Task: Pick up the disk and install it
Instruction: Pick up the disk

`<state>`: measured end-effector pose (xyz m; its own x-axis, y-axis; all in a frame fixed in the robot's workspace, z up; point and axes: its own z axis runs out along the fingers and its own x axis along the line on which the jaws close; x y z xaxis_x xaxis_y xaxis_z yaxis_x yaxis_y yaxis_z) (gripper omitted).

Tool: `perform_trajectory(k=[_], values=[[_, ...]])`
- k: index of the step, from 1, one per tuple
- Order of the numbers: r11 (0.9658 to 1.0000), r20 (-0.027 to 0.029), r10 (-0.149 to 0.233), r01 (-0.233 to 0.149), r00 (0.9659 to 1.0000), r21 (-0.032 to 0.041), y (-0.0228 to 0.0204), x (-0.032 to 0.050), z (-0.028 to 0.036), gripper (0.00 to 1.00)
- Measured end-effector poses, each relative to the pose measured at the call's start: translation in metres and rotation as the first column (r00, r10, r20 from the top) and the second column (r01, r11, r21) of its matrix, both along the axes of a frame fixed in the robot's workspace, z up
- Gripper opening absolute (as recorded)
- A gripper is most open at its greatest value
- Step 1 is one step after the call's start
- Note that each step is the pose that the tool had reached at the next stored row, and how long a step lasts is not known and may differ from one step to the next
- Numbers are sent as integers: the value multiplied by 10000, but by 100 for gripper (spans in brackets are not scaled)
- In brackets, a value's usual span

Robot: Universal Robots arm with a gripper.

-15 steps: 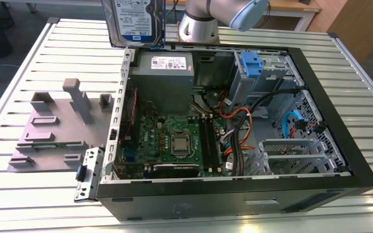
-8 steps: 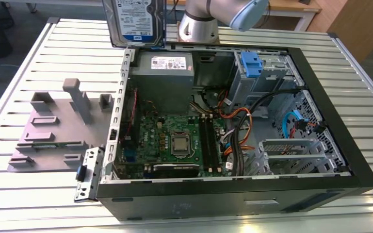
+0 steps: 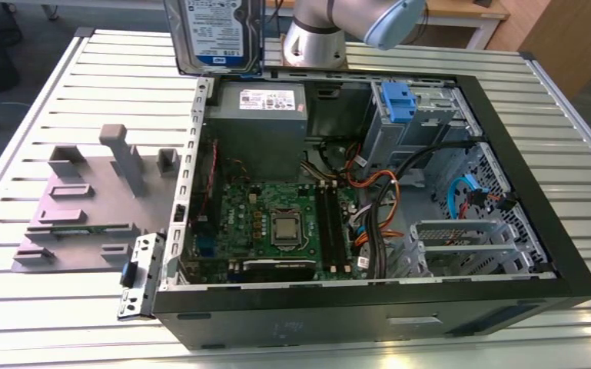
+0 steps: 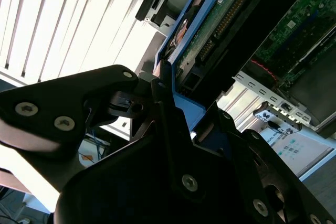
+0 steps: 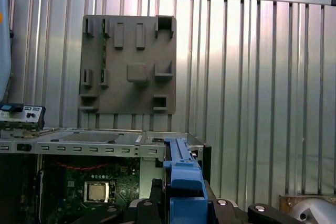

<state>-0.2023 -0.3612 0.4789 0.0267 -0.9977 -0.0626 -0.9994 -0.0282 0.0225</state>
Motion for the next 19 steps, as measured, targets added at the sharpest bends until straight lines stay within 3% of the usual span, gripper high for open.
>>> perform_trajectory(k=[19], values=[[10000,0,0,0,10000,0,0,45,0,37]])
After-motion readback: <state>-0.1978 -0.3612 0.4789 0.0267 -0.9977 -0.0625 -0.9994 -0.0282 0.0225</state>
